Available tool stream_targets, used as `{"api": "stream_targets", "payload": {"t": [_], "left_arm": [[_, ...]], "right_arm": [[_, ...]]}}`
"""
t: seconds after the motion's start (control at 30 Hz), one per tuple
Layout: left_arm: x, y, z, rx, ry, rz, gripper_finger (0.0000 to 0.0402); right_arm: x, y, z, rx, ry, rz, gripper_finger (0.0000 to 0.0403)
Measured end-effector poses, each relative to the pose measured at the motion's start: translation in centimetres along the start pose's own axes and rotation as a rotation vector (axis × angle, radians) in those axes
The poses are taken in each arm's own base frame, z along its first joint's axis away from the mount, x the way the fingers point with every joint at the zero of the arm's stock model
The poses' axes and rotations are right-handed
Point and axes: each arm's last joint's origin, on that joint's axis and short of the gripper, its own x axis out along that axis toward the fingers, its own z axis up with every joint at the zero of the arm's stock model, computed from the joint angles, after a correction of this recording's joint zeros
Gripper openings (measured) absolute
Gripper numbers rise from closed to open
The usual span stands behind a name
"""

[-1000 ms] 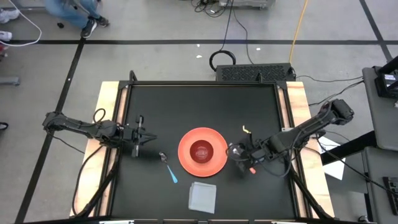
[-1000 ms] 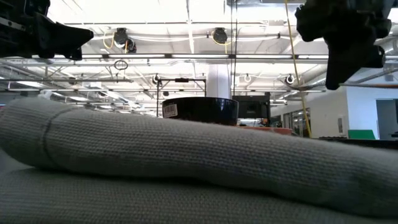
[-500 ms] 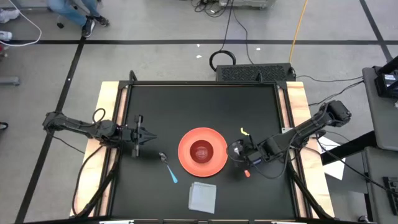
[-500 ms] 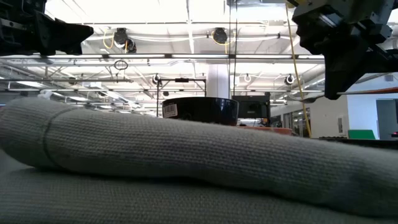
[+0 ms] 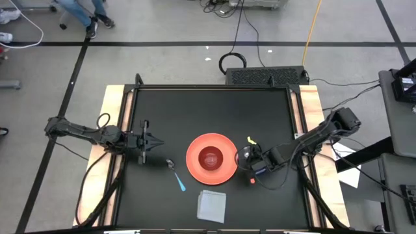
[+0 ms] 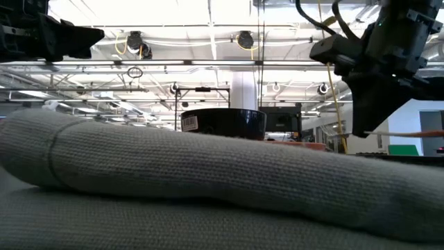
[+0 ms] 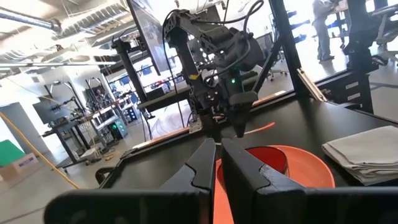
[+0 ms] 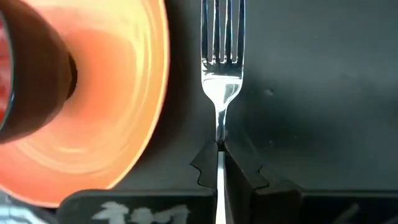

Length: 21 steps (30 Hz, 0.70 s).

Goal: Set table place
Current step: Put the orange fork to the right of the orange plate

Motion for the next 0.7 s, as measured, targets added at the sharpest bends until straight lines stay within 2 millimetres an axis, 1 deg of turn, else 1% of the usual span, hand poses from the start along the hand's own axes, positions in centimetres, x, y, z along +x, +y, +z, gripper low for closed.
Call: {"api": "stream_targets", "payload": {"t": [0.3,0.43,0.57,0.7], "left_arm": [[0.0,0.0,0.0,0.0,0.003,0.002,0.0033],[0.0,0.0,0.0,-0.001,0.002,0.004,0.0033],[0.0,0.0,0.0,-0.009,0.002,0.004,0.0033],[0.0,0.0,0.0,-0.012,0.003,0.004,0.0033]], "right_arm": [[0.8,-0.3,0.8,0.028,-0.038,-0.008,0.0],[1.0,-0.3,0.8,0.033,-0.035,0.001,0.0],[1.5,-0.9,0.7,0.045,-0.035,-0.013,0.0],[1.9,-1.0,0.7,0.053,-0.028,0.014,0.0]]}}
